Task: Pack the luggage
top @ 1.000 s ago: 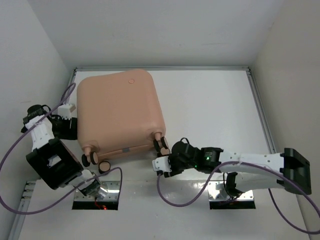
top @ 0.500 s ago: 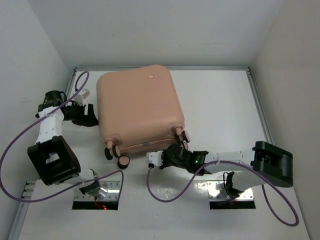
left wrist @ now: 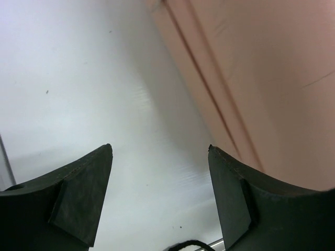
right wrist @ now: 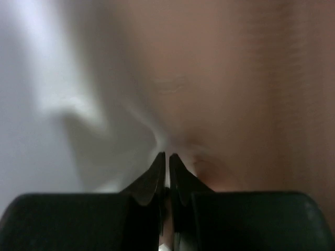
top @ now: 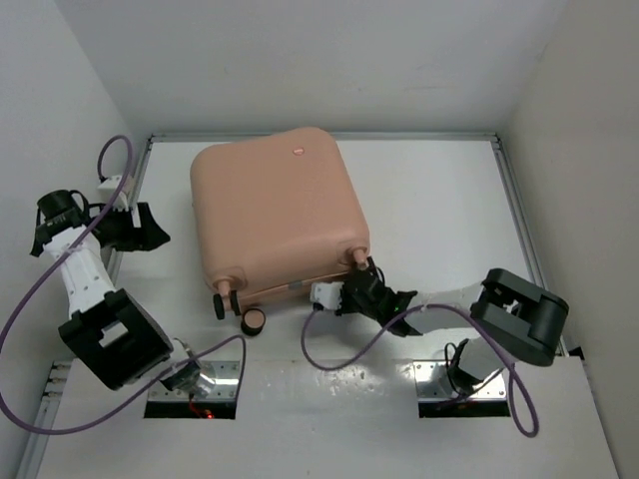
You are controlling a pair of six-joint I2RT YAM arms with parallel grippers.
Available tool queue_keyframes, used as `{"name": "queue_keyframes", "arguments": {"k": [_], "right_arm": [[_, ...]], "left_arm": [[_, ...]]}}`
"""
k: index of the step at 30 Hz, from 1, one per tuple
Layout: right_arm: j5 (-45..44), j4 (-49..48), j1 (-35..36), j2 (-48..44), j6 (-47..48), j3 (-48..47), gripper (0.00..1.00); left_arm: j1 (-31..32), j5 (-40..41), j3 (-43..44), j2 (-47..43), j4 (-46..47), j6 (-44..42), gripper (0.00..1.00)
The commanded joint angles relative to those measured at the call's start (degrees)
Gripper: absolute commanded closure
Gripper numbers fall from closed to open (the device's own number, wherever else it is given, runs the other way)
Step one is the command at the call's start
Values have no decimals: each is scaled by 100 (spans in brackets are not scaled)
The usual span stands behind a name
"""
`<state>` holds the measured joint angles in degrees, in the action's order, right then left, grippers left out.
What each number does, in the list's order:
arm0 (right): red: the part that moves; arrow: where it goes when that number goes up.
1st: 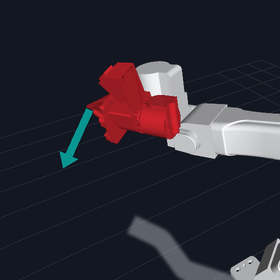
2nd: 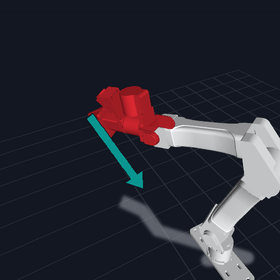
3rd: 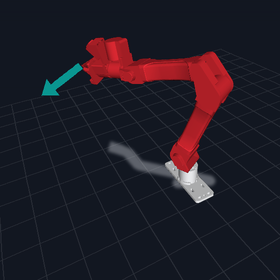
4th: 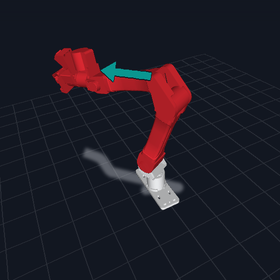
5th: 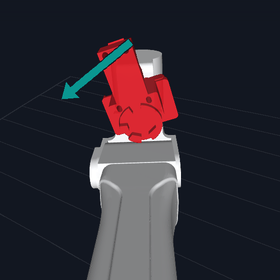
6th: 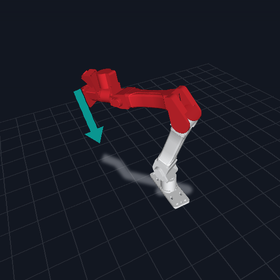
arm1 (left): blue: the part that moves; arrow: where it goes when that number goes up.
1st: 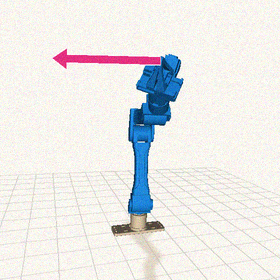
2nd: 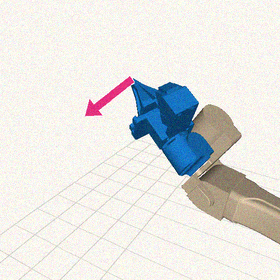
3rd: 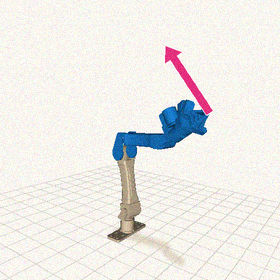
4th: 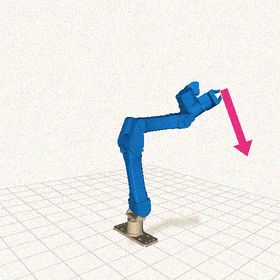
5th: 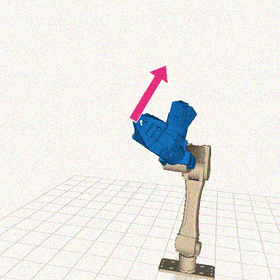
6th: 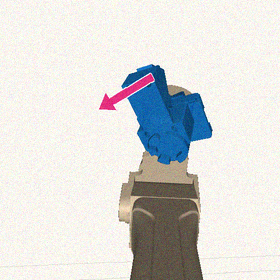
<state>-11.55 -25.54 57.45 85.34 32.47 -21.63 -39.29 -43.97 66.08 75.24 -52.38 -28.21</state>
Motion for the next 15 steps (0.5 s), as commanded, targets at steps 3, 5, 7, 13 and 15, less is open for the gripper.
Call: {"name": "queue_keyframes", "arguments": {"k": [3,5,7,13,15], "right_arm": [[-909,-250,-989,580,-398,-779,94],[-928,-267,-1306,677,-600,-869,94],[-893,-311,-1551,668,-645,-975,94],[-752,-724,-2158,572,-487,-773,92],[-752,-795,-2396,554,-539,-781,92]], "left_arm": [[-465,-472,-61,270,-228,-247,22],[-466,-473,-8,377,-229,-326,22],[-413,-386,-8,455,-98,-248,22],[-53,-262,-280,456,868,787,23],[174,-130,-508,281,1350,1140,23]]}}
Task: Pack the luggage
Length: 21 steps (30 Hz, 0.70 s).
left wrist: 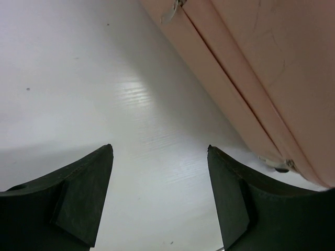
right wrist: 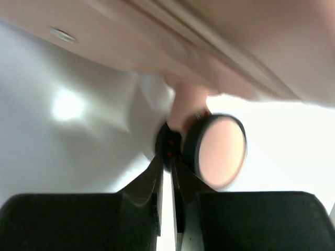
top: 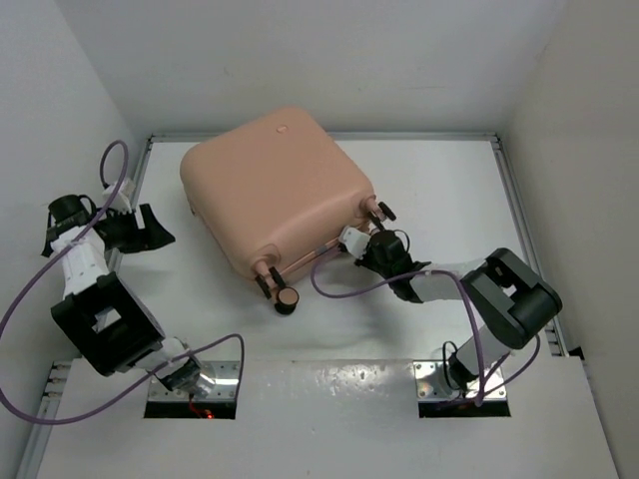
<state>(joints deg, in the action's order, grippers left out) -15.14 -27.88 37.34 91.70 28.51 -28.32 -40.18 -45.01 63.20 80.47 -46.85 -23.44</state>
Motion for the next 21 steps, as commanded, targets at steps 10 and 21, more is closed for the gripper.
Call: {"name": "queue_keyframes", "arguments": {"k": [10,21], "right_arm": [[2028,1257,-1607,-1891,-1927,-262,82],[2342,2953,-106,-3299,-3158,-603,59]], "left_arm": [[1100,537,-993,-742,1802,1896,24],[1109,784,-1372,-1394,2092,2124,26]]}}
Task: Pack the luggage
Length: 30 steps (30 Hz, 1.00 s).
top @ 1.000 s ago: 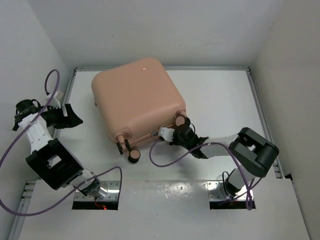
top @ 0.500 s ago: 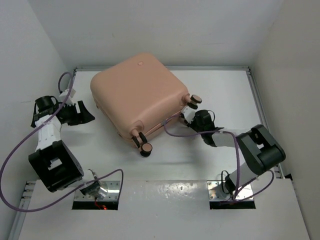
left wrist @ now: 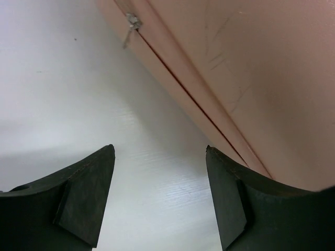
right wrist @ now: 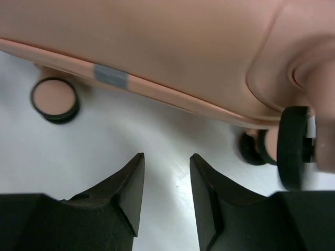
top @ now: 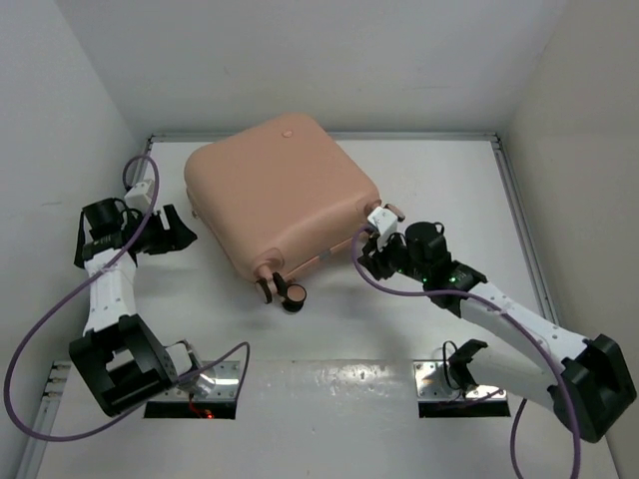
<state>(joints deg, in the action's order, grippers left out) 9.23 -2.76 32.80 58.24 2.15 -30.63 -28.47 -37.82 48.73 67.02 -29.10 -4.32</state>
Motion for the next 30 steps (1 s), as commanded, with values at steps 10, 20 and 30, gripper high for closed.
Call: {"name": "queue_keyframes", "arguments": {"k": [10,20,30], "right_arm": [[-1547,699,18,828,-760,-417,73],[-309,2101,-1302,425,-42,-1567,22],[1694,4756,-1320,1583,127,-4027,12]], "left_arm": [[482,73,163,92,-25,-219,30],[729,469,49,-163,-25,-526,30],[729,469,101,4,27,-526,30]]}}
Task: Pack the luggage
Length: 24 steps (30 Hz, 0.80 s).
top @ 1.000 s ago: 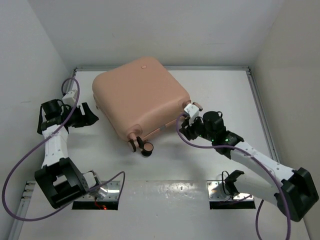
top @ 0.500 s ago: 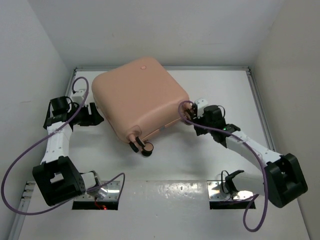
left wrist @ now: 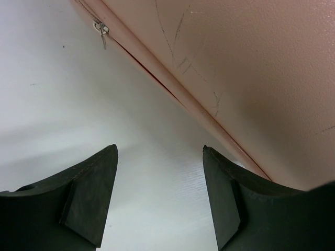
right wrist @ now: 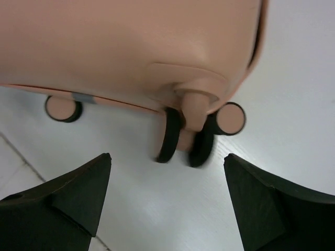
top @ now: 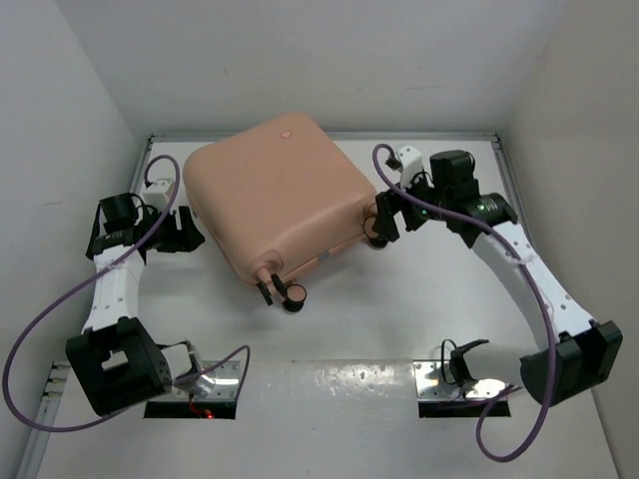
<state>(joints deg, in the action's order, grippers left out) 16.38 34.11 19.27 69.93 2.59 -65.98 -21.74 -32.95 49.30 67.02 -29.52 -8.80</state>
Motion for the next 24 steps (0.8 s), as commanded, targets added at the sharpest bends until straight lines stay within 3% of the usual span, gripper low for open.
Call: {"name": "queue_keyframes", "arguments": {"k": [1,18,24], "right_arm": [[1024,1167,42,512,75,-495,12],[260,572,-90,1682,-136,-970,10],[199,474,-11,1909,-74,-996,20]], "left_arm": [[56,-19,45,4,69,-78,30],[56,148,45,109,69,-26,30],[56,148,-8,109,121,-26,30]]}}
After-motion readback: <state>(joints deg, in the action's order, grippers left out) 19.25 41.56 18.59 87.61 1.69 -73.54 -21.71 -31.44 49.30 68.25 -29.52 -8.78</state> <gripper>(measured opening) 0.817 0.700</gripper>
